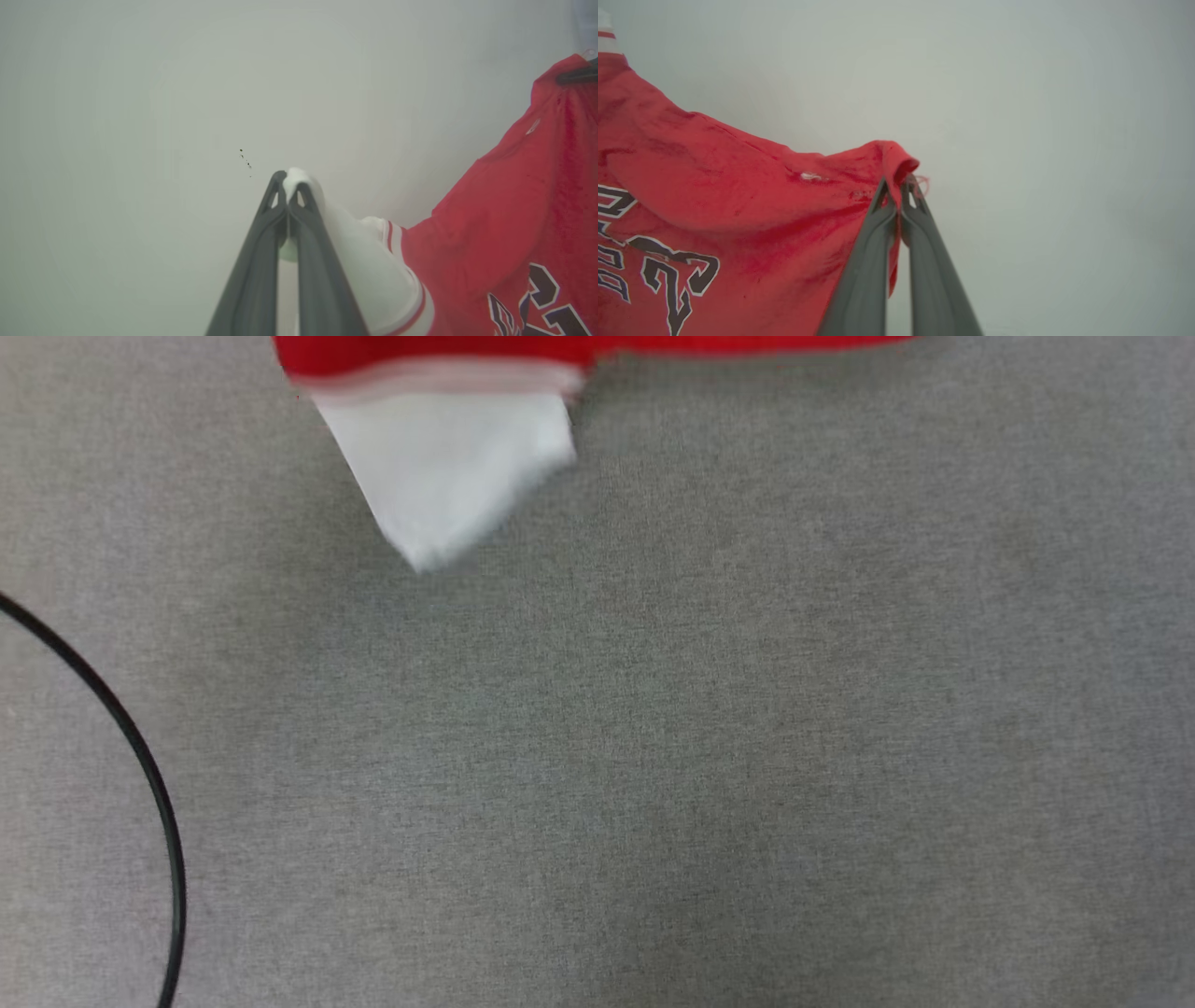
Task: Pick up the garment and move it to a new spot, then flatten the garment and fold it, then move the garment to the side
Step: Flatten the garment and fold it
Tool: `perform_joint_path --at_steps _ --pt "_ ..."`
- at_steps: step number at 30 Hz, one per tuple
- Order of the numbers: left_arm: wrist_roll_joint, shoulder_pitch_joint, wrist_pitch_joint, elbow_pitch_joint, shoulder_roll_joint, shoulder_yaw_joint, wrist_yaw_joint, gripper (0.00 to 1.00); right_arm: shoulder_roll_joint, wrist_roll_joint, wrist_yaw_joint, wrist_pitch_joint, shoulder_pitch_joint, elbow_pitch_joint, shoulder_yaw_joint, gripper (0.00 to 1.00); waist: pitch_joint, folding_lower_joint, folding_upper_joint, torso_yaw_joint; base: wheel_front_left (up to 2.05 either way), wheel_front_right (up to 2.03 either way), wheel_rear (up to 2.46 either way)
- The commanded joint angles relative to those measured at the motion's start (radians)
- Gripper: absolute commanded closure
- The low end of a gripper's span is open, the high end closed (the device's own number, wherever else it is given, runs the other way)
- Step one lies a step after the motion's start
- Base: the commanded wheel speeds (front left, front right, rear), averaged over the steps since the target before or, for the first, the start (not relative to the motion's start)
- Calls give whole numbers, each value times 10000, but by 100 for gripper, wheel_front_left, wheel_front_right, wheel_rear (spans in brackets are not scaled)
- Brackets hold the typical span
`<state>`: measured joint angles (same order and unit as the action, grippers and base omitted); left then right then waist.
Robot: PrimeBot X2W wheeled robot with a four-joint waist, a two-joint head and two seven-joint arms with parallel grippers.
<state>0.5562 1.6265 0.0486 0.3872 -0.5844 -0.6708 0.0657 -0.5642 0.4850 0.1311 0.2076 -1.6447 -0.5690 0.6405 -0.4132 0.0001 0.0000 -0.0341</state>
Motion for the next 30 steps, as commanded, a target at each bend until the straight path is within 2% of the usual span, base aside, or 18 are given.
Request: perform_joint_path --at_steps 1,9,15,21,30 --pt "-72 574 95 350 137 47 112 100 140 -122 -7 -160 -483 -285 88 100 -201 -1 0 4 0 0 0" --pt "-299 2648 541 1997 597 -118 463 100 495 -192 -7 -650 -2162 -1589 496 100 -815 -1 0 45 0 0 0" --pt "-198 3217 907 3103 785 -468 598 100 766 -28 -7 -1031 -2539 -2324 790 100 -1306 -1 0 75 0 0 0" --pt "105 2460 1279 3703 824 -1227 636 100 848 334 -7 -1405 -1870 -2568 1623 100 -1495 -1 0 4 0 0 0" --pt "913 634 1775 3860 644 -2221 637 100 1102 1058 -7 -2019 -187 -2927 2746 100 -1338 -1 0 -66 0 0 0"
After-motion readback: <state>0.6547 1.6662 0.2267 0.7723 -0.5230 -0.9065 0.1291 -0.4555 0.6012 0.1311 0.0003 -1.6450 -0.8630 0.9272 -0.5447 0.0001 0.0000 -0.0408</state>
